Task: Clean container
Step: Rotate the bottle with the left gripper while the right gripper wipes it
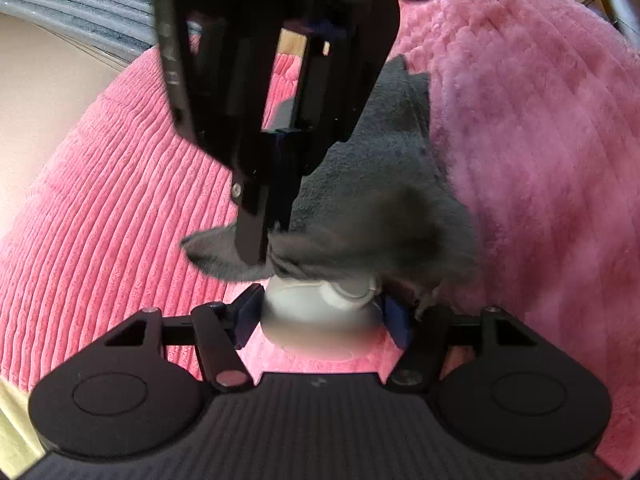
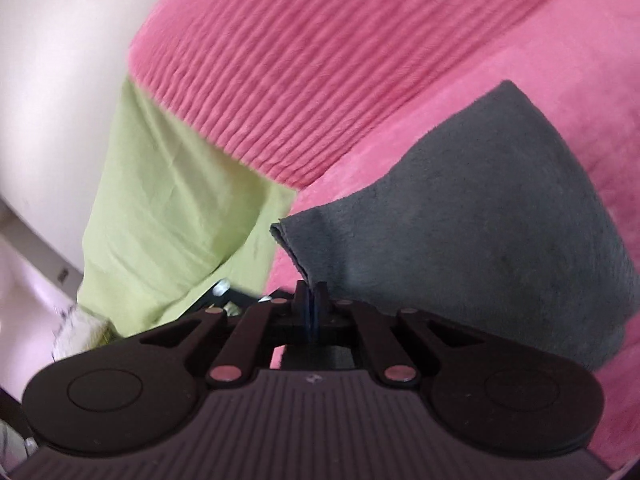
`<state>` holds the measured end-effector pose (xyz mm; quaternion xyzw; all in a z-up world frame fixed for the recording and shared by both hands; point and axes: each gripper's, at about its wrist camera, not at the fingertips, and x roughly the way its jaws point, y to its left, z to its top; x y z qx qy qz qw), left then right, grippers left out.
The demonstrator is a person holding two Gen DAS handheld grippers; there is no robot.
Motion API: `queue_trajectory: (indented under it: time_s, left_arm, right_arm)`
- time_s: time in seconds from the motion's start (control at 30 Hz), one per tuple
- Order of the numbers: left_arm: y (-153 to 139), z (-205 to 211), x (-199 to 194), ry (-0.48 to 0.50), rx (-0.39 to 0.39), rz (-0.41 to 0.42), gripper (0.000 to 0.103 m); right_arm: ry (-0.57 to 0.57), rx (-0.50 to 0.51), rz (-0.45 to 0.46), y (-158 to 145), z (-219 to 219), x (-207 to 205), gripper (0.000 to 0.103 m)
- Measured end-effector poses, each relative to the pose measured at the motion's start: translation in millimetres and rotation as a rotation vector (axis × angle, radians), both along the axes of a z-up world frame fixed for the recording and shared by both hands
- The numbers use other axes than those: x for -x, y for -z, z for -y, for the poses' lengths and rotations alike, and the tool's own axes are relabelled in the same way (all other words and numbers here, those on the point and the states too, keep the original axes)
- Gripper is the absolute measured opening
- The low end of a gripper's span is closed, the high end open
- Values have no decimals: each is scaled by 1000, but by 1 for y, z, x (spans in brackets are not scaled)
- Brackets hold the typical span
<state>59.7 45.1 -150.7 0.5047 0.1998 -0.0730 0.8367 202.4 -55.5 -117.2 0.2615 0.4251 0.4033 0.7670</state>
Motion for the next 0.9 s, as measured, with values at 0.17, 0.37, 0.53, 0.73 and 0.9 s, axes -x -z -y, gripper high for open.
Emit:
queue_trajectory:
  time_s: [0.17, 0.37, 0.53, 0.73, 0.9]
  left_arm:
    - [-1, -2, 2, -10, 21, -7, 65]
    - [-1, -4, 7, -12, 31, 0, 65]
    - [-2, -6, 7, -22, 58, -5, 65]
    - [2, -6, 6, -22, 77, -5, 65]
    - [2, -7, 8, -23, 88, -5, 65]
  right_arm:
    - [-17, -7, -21, 7, -7, -12, 0]
    - [76, 34, 2, -1, 9, -29, 0]
    - [43, 105, 35, -21, 3, -17, 9]
    - [51, 357, 199, -54, -34, 3, 20]
    - [30, 555, 286, -61, -79, -9, 20]
